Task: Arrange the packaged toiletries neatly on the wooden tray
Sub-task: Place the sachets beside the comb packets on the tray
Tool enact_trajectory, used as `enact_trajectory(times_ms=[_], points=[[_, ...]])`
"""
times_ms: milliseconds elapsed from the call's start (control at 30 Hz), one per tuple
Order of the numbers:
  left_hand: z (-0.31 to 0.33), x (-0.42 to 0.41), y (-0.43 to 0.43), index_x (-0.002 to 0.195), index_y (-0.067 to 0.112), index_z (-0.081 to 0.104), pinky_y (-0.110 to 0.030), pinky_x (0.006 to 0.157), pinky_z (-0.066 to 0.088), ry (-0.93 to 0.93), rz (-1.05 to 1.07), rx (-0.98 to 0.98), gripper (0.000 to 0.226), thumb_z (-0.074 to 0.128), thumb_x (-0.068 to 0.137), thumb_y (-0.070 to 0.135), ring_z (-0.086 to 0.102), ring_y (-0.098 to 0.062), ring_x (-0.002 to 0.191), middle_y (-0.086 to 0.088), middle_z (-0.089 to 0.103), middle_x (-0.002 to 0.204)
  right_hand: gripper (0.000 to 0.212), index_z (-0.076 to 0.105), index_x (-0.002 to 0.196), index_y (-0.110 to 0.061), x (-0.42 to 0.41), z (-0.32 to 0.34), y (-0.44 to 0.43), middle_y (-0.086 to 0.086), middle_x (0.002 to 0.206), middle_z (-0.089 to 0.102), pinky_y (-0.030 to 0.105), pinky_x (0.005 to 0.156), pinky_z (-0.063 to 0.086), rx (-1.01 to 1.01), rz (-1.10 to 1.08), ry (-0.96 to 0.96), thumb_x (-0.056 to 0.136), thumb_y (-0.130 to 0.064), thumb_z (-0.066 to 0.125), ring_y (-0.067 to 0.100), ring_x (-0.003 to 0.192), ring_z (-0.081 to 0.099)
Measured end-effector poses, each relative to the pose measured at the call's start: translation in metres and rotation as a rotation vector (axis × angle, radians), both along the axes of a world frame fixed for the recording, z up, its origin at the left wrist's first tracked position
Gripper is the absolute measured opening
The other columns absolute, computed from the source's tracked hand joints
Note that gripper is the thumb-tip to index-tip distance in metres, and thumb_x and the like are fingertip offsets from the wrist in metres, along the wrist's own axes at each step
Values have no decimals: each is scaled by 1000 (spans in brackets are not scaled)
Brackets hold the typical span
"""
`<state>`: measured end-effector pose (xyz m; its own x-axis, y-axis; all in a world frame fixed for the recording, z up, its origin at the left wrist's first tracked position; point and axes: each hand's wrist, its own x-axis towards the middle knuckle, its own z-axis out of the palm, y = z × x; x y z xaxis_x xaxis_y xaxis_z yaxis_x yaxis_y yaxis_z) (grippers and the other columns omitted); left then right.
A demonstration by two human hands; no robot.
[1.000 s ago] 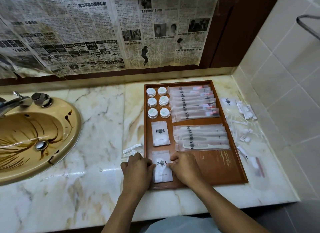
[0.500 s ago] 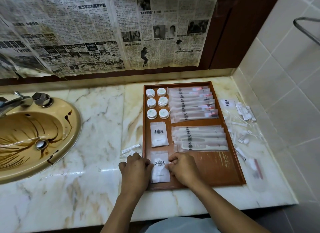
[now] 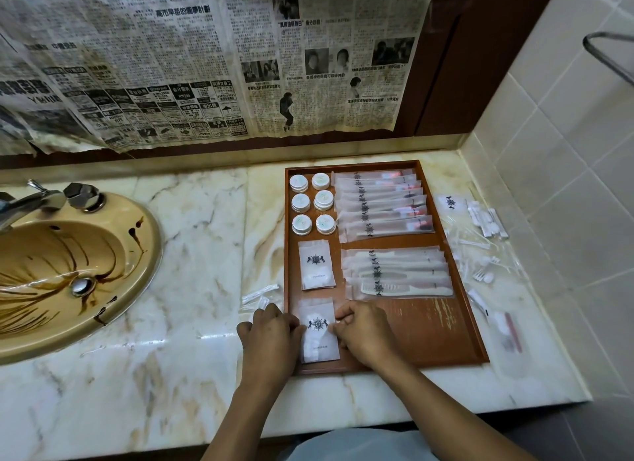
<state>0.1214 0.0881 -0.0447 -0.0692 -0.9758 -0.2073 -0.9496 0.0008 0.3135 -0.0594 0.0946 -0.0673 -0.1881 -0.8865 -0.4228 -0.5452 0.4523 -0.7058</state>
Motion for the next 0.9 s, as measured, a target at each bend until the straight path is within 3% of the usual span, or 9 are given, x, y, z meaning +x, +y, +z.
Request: enact_trajectory(times_ms=[667, 900], points=[[0, -2, -3, 103, 31, 74, -39, 94, 29, 9, 15, 4, 20, 57, 98, 39, 50, -21, 114, 3, 58, 108, 22, 70, 98, -23, 1, -4, -1, -6, 76, 72, 29, 77, 58, 3, 19, 12, 79, -22, 82, 9, 72, 70], [0, -6, -2, 101, 30, 72, -39, 89, 29, 80, 71, -85, 11, 64, 94, 35, 56, -23, 106, 5, 59, 99, 18, 70, 97, -19, -13, 4, 3, -4, 60, 70, 24, 71, 58, 2, -63, -129, 82, -16, 79, 8, 59, 70]])
